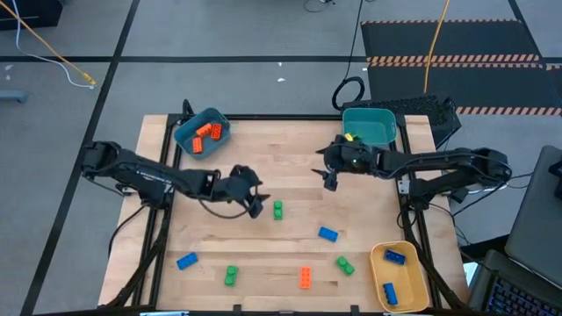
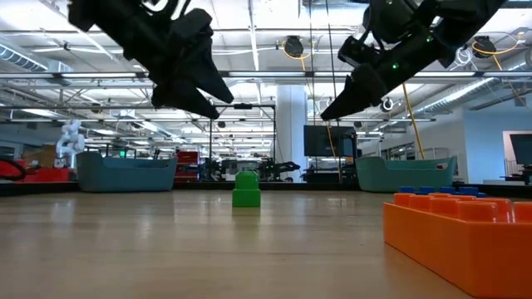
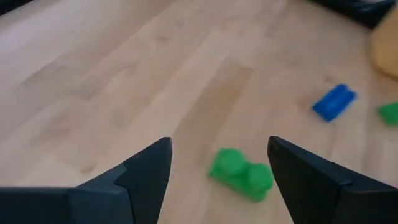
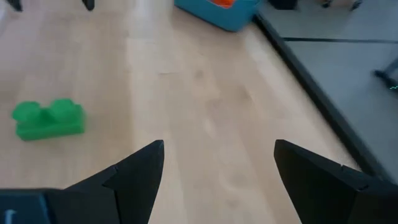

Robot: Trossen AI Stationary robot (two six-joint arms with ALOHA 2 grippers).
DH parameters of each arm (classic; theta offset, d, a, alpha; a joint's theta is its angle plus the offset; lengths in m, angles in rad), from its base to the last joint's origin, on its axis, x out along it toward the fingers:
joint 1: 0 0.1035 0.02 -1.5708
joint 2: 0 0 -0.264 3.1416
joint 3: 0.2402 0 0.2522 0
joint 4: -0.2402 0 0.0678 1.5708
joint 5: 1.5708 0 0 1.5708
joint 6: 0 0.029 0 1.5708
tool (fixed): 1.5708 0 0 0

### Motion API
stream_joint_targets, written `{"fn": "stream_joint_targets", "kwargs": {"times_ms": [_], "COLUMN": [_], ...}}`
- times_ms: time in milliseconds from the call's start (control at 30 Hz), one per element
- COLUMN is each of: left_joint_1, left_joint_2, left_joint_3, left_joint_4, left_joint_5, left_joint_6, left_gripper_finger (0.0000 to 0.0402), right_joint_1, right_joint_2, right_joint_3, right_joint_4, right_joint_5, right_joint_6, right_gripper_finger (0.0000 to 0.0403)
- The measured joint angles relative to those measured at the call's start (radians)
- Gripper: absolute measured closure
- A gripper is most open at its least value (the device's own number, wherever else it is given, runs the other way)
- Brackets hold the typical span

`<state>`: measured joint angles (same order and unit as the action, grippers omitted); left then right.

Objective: Sort & place blocks by color
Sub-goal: Put the top green game piece into the light blue bin

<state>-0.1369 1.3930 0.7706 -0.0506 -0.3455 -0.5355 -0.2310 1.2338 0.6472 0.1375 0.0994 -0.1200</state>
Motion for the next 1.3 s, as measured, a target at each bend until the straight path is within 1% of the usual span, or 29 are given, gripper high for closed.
{"fn": "stream_joint_targets", "kwargs": {"times_ms": [167, 233, 300, 467, 633, 733, 1000, 1133, 1300], "left_joint_1": [-0.027, -0.034, -0.037, -0.038, -0.035, -0.031, -0.032, -0.026, -0.026], "left_joint_2": [0.0, 0.0, 0.0, 0.001, 0.034, 0.061, 0.068, 0.068, 0.068], "left_joint_3": [-0.114, -0.144, -0.157, -0.159, -0.159, -0.157, -0.158, -0.158, -0.158], "left_joint_4": [0.284, 0.355, 0.367, 0.368, 0.417, 0.474, 0.474, 0.471, 0.477], "left_joint_5": [0.0, 0.003, 0.004, -0.003, -0.091, -0.082, -0.064, -0.064, -0.064], "left_joint_6": [0.063, 0.081, 0.083, 0.083, 0.14, 0.162, 0.166, 0.198, 0.186], "left_gripper_finger": [0.0135, 0.0135, 0.0135, 0.0135, 0.0135, 0.0135, 0.0135, 0.0135, 0.0135], "right_joint_1": [0.017, 0.023, 0.029, 0.032, 0.032, 0.033, 0.033, 0.033, 0.036], "right_joint_2": [0.053, 0.069, 0.081, 0.085, 0.085, 0.085, 0.085, 0.085, 0.085], "right_joint_3": [0.0, 0.0, 0.0, 0.0, 0.0, 0.0, 0.0, 0.0, 0.0], "right_joint_4": [0.08, 0.111, 0.142, 0.151, 0.15, 0.15, 0.172, 0.167, 0.171], "right_joint_5": [-0.028, -0.059, -0.079, -0.079, -0.079, -0.079, -0.079, -0.081, -0.104], "right_joint_6": [0.005, 0.005, 0.004, -0.006, -0.017, -0.018, -0.02, 0.003, 0.015], "right_gripper_finger": [0.0106, 0.0106, 0.0106, 0.0106, 0.0106, 0.0106, 0.0106, 0.0106, 0.0106]}}
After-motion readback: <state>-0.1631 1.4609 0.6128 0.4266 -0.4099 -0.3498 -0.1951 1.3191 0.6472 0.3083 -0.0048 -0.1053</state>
